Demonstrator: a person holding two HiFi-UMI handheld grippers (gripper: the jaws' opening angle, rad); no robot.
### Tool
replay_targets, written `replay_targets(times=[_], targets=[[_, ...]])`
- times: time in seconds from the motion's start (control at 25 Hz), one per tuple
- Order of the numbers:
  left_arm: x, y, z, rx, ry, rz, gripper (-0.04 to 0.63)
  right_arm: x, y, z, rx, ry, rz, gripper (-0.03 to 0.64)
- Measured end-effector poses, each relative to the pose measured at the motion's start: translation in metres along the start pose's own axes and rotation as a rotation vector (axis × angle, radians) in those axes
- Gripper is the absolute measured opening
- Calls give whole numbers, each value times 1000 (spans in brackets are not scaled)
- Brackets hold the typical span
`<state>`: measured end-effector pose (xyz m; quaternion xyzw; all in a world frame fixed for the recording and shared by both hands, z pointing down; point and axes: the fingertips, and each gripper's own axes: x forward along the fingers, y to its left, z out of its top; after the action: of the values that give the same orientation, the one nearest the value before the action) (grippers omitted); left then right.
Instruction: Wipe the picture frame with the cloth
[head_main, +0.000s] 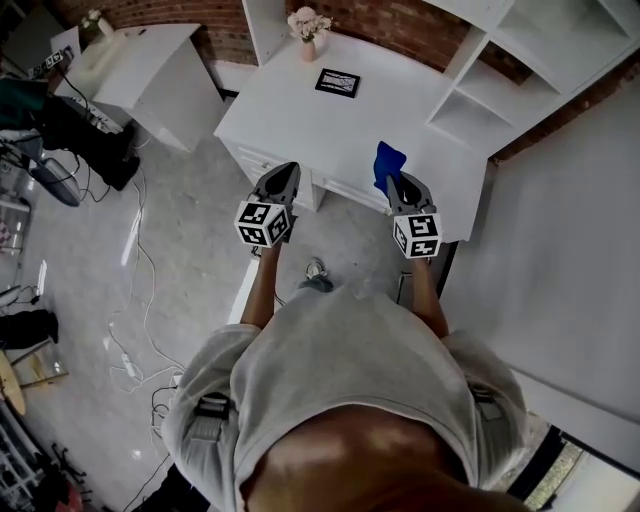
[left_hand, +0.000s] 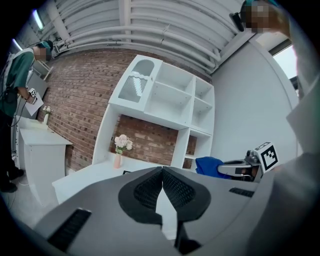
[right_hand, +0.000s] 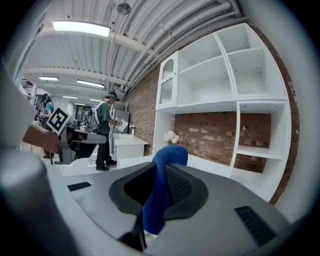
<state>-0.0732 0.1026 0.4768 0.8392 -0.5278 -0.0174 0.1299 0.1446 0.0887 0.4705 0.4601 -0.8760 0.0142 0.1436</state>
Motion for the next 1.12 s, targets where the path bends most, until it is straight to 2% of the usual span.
replay_targets(times=[0.6, 1.12], targets=[[64, 103, 30, -1, -7, -31, 17, 110, -8, 31, 16, -11, -48, 61], [78, 125, 26, -10, 1, -42, 17, 132, -6, 23, 21, 11, -60, 61]])
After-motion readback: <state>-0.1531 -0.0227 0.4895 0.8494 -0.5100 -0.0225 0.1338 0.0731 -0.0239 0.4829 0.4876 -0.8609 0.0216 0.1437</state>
